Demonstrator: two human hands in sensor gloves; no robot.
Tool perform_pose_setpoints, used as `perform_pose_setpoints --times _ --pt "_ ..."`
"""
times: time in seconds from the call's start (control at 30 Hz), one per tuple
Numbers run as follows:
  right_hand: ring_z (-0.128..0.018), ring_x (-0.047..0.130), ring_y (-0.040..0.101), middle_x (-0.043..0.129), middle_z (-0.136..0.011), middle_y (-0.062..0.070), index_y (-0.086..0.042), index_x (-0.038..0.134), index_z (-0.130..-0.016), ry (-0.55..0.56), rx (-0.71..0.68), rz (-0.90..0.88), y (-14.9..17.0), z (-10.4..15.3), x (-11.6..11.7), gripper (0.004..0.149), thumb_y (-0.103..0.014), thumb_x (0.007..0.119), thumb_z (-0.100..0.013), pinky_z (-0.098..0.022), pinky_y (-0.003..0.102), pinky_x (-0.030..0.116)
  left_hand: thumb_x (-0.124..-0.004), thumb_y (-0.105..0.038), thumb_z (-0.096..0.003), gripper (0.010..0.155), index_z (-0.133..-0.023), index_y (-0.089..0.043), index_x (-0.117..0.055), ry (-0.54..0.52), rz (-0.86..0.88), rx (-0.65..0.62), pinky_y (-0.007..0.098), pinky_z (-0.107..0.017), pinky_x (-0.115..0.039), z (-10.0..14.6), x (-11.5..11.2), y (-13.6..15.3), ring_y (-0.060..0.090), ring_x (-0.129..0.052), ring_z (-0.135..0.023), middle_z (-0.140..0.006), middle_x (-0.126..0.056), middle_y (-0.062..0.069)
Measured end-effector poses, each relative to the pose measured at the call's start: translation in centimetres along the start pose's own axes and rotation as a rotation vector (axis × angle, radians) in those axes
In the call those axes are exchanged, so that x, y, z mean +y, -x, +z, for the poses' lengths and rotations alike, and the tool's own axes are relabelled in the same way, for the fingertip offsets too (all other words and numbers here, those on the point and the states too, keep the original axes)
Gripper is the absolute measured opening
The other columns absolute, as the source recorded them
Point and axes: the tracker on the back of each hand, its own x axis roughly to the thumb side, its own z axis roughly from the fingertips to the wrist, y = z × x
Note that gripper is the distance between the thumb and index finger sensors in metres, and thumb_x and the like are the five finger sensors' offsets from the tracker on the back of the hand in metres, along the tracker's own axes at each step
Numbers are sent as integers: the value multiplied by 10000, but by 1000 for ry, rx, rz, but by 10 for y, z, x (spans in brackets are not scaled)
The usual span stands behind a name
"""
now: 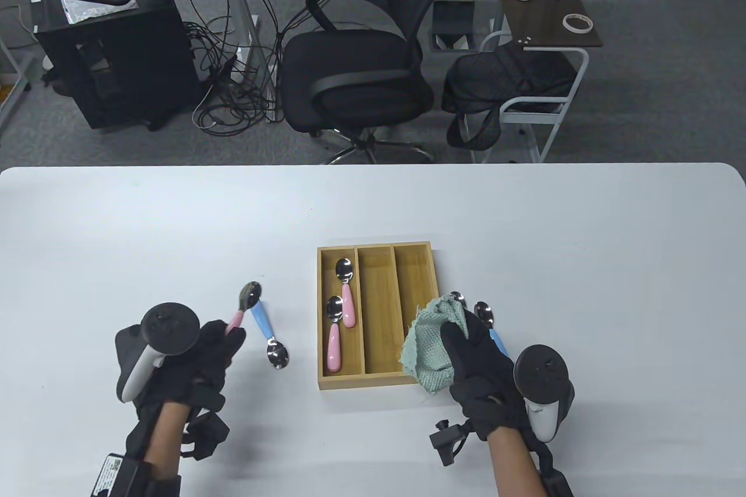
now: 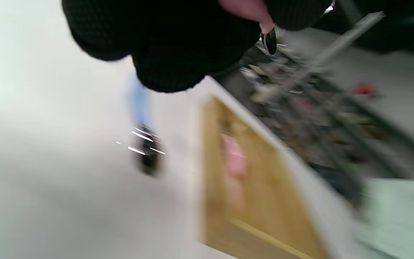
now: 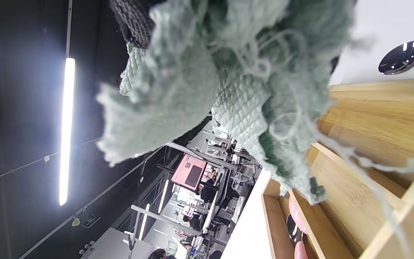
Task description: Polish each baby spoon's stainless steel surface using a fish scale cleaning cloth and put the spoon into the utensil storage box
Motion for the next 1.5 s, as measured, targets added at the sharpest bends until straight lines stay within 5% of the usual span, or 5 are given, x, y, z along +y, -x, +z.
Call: perform_pose_setpoints --times 0.3,0.73,0.9,1.03,1.5 --pt "-629 1032 323 834 -920 116 -193 574 -1034 -133 43 -120 -1 3 23 426 -397 630 -664 -425 400 956 -577 -515 -622 553 -993 -134 -728 227 -85 -258 390 -423 -865 -5 -92 -65 187 -995 -534 -754 -897 12" --pt "-934 593 613 379 -1109 375 55 555 -1056 -510 96 -795 10 2 39 591 -401 440 -699 -652 618 648 -586 -505 -630 544 -992 -122 -722 216 0 -186 389 -405 -867 -13 -91 -45 186 -995 -506 -742 -899 18" --pt "-836 866 408 696 -1007 205 -143 663 -950 -367 162 -625 13 0 39 346 -330 668 -659 -597 497 832 -589 -506 -629 543 -995 -127 -720 236 -3 -220 390 -409 -865 -11 -93 -49 188 -992 -510 -746 -898 17" --pt "-733 966 273 782 -915 95 -121 496 -1048 -316 156 -515 11 0 39 591 -318 819 -594 -533 381 927 -590 -506 -628 541 -995 -130 -719 238 -15 -243 391 -409 -864 -9 -98 -56 187 -993 -508 -747 -898 17" --pt "-645 1045 310 835 -901 195 -208 627 -959 -445 -6 -178 -2 1 48 463 -328 834 -563 -440 311 1003 -592 -507 -625 535 -997 -144 -721 245 -179 -265 390 -410 -866 -6 -110 -61 187 -995 -509 -748 -901 12"
